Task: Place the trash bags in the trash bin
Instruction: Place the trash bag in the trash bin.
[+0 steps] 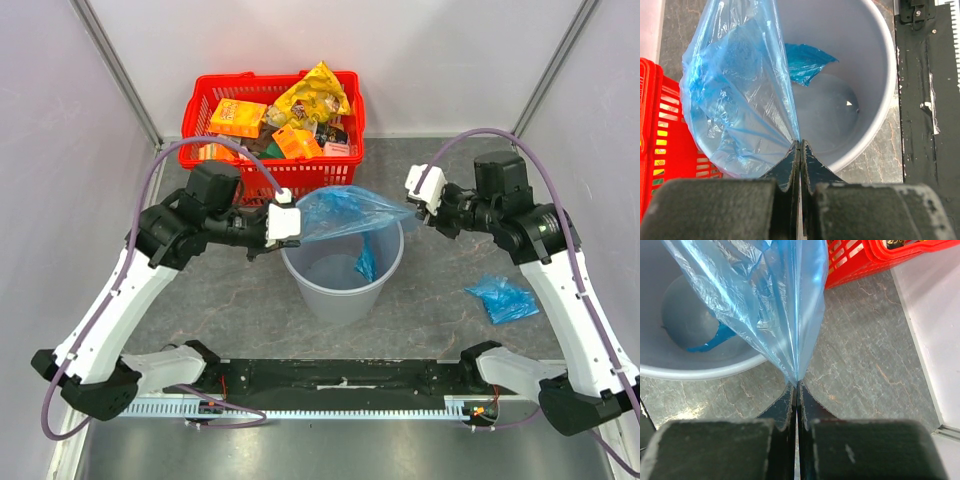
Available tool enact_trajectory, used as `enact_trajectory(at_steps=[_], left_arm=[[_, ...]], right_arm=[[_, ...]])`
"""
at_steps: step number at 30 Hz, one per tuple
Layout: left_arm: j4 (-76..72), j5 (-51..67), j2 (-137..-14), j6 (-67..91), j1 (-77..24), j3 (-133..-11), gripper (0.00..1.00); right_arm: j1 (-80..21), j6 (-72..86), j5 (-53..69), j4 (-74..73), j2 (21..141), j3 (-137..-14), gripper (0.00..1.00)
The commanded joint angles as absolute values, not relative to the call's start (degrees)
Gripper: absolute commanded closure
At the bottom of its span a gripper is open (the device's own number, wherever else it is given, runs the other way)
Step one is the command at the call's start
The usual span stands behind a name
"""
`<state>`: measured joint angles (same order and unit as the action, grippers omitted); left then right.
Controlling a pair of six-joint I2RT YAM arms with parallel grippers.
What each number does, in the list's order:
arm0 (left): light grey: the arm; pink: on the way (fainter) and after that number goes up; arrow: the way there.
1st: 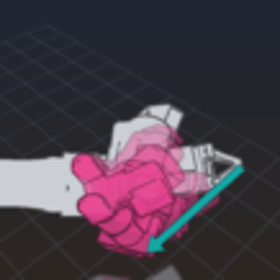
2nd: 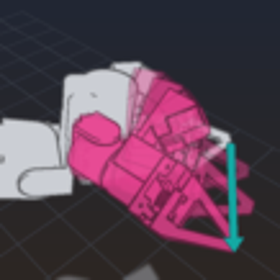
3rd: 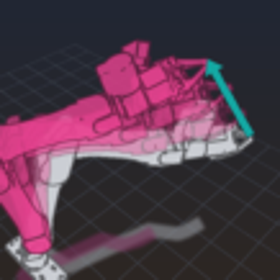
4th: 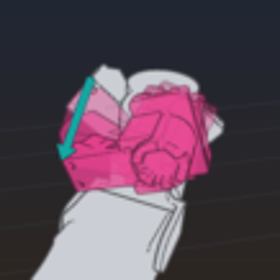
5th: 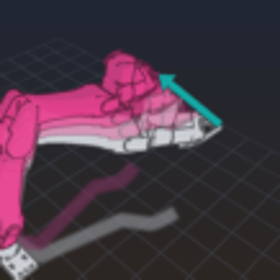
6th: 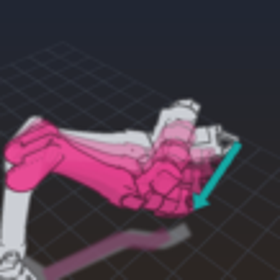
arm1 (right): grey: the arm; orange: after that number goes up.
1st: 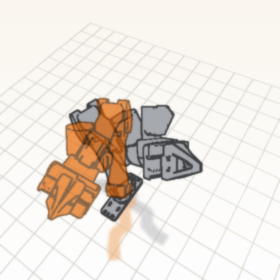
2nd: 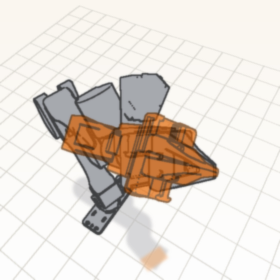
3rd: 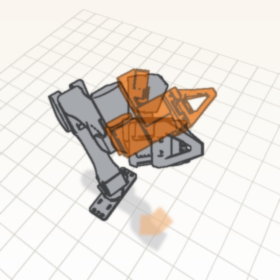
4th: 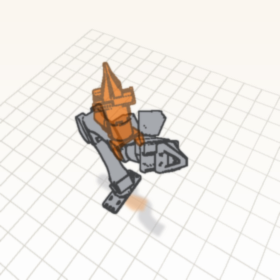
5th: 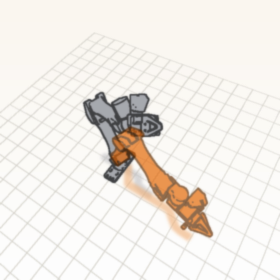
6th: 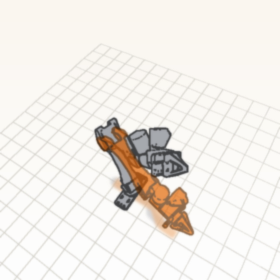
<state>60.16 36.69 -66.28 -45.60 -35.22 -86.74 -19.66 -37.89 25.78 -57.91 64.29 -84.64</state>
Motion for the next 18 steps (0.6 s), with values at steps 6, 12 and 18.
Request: enact_trajectory(at_steps=[6, 12, 18], left_arm=[[62.2, 40.3, -62.1, -43.3, -35.4, -84.9, 0.98], [62.6, 40.0, -60.5, -43.6, -35.4, -83.1, 0.98], [62.7, 40.3, -59.9, -43.3, -35.4, -82.4, 0.98]], right_arm=[[-19.6, -34.5, 26.4, -58.1, 59.4, -81.8, 1.0], [-19.6, -34.5, 26.4, -59.8, 58.4, -81.7, 1.0], [-19.6, -35.2, 30.1, -63.5, 58.6, -82.4, 1.0]])
